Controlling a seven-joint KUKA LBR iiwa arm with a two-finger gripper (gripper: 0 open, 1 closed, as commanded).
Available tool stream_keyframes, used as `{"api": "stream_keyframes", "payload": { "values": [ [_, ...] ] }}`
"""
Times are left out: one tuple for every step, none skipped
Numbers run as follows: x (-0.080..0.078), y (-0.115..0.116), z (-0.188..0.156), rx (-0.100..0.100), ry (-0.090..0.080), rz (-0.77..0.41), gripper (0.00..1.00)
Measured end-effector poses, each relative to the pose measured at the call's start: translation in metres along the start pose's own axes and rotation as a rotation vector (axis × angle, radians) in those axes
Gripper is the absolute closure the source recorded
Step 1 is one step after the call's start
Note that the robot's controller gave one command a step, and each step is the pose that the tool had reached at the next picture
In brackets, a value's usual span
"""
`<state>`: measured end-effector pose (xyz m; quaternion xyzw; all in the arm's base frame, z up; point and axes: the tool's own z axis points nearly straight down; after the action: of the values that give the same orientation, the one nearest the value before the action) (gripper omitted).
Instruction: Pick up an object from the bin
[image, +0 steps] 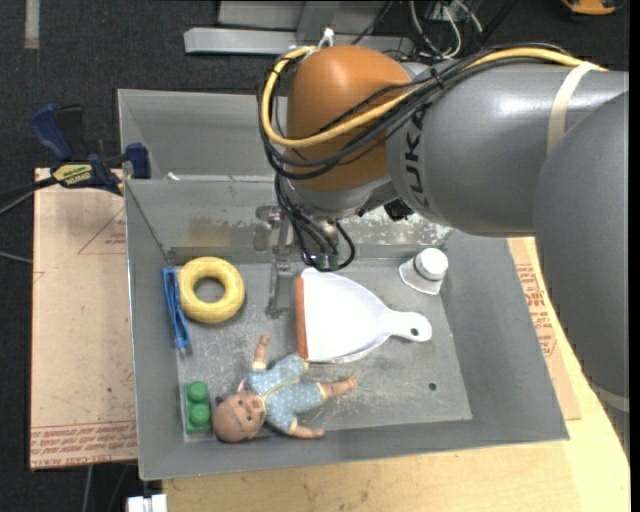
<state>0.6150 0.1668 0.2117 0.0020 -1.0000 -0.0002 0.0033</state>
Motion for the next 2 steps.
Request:
{"api": "stream_keyframes", "payload": {
  "values": [
    [-0.002, -0.001, -0.006, -0.001, -0.008, 0.003, 0.00],
    [0.006, 0.011, 0.049, -0.001, -0.008, -0.106, 0.00]
  ]
}}
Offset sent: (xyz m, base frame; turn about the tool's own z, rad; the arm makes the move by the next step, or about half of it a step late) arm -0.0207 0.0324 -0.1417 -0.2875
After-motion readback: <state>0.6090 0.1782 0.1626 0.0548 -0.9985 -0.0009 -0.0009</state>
